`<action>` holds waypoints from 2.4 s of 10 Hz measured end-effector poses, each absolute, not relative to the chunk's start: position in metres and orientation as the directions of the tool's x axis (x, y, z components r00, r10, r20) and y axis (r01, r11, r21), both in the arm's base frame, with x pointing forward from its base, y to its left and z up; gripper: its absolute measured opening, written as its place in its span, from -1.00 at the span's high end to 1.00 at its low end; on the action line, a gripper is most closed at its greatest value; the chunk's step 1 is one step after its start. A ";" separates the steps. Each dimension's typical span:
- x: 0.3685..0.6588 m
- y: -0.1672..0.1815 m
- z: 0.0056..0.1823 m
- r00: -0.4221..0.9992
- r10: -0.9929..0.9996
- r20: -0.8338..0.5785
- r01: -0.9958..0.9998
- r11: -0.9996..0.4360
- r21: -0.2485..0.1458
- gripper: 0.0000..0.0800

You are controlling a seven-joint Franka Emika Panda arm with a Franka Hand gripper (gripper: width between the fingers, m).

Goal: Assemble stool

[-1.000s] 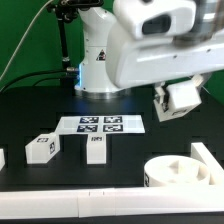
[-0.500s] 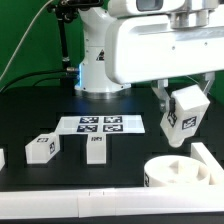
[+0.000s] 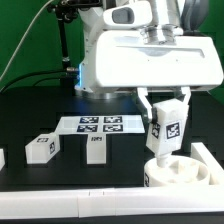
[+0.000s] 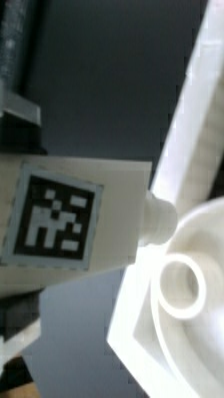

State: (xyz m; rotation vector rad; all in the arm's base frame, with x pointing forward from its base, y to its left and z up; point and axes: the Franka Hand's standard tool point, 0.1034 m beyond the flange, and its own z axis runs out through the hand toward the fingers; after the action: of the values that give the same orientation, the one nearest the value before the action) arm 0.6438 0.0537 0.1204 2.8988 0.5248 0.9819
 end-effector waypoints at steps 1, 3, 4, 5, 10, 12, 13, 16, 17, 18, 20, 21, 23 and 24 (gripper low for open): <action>0.642 0.053 0.115 0.743 0.325 0.585 0.302 -0.943 0.140 0.19; 0.639 0.082 0.115 0.721 0.367 0.588 0.340 -0.927 0.161 0.19; 0.636 0.097 0.112 0.702 0.439 0.561 0.390 -0.896 0.213 0.19; 0.632 0.108 0.108 0.706 0.474 0.526 0.416 -0.879 0.234 0.19; 0.631 0.106 0.105 0.710 0.483 0.512 0.420 -0.874 0.243 0.19; 0.630 0.111 0.100 0.708 0.491 0.508 0.428 -0.870 0.244 0.19; 0.631 0.109 0.099 0.711 0.489 0.506 0.427 -0.871 0.243 0.19; 0.629 0.107 0.093 0.715 0.488 0.500 0.426 -0.872 0.242 0.19; 0.629 0.104 0.092 0.718 0.487 0.498 0.424 -0.873 0.243 0.19; 0.630 0.101 0.092 0.720 0.483 0.498 0.419 -0.875 0.243 0.19; 0.631 0.101 0.092 0.717 0.484 0.502 0.418 -0.875 0.245 0.19; 0.631 0.101 0.092 0.717 0.483 0.503 0.418 -0.875 0.245 0.19; 0.632 0.102 0.092 0.716 0.484 0.504 0.419 -0.874 0.245 0.19; 0.632 0.102 0.092 0.716 0.484 0.504 0.419 -0.874 0.245 0.19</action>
Offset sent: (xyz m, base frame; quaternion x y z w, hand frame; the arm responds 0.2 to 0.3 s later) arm 0.0050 0.0077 -0.0029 -0.1374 -0.0418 -0.2256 0.9636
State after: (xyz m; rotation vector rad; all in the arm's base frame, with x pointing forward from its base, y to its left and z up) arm 0.6321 0.1024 0.0921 2.8039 0.7406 0.8718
